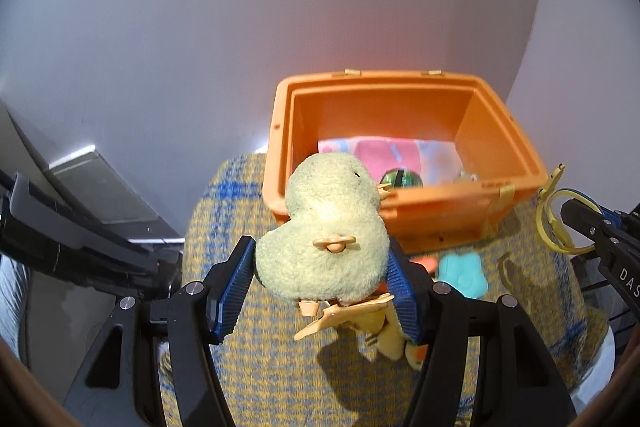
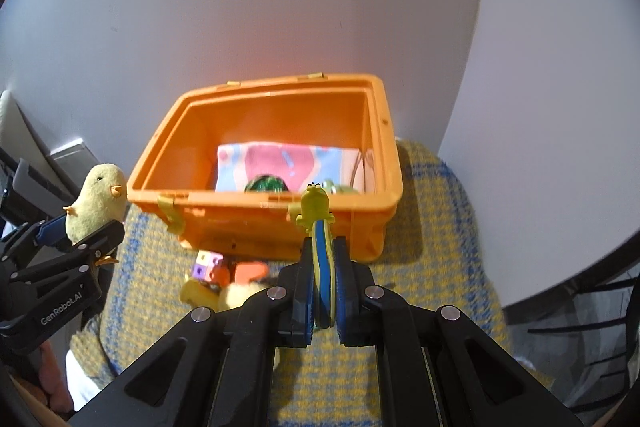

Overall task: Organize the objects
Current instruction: 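Lower the chick and teether into the orange basket and open both tools, then withdraw both tools from the basket toward the remaining toys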

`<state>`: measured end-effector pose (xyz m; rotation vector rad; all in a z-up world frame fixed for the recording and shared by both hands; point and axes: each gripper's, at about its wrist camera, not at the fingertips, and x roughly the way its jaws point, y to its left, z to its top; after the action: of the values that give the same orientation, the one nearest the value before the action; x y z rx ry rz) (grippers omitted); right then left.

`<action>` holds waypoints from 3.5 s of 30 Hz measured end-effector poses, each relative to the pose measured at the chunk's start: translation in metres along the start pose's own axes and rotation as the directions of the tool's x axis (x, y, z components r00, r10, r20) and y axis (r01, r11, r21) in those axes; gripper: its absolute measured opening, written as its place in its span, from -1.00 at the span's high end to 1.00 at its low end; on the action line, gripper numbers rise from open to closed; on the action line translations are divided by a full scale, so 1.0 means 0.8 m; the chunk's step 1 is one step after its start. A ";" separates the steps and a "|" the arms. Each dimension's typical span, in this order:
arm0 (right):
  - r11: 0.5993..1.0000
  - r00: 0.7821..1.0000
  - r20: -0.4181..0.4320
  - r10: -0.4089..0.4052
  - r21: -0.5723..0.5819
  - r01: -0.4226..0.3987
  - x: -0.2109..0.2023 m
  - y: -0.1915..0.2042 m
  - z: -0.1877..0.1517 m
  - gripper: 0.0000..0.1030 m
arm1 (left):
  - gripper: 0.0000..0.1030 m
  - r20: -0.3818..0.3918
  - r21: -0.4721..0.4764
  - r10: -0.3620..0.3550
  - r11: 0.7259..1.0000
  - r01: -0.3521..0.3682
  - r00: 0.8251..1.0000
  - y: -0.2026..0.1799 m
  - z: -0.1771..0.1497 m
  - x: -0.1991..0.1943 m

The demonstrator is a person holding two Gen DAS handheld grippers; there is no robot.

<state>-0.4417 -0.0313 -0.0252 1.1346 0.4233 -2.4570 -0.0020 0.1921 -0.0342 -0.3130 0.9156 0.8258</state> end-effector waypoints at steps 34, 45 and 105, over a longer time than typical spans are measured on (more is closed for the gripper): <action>1.000 0.998 -0.060 0.005 -0.026 -0.007 0.122 -0.007 0.114 0.25 | -0.25 -0.030 0.113 -0.080 0.990 0.083 0.996 -0.007 0.117 0.116; 0.995 1.000 -0.001 -0.028 -0.094 0.027 0.094 -0.002 0.138 -0.39 | -0.79 0.018 0.082 -0.014 0.997 0.012 1.000 0.028 0.160 0.075; 1.000 0.997 -0.071 0.012 0.015 -0.011 0.046 -0.026 -0.118 -0.75 | -0.99 -0.067 0.235 -0.103 0.965 0.116 0.992 0.017 -0.127 0.057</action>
<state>-0.4121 0.0190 -0.1105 1.2299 0.4194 -2.4198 -0.0552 0.1667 -0.1296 -0.1752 1.0282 0.6006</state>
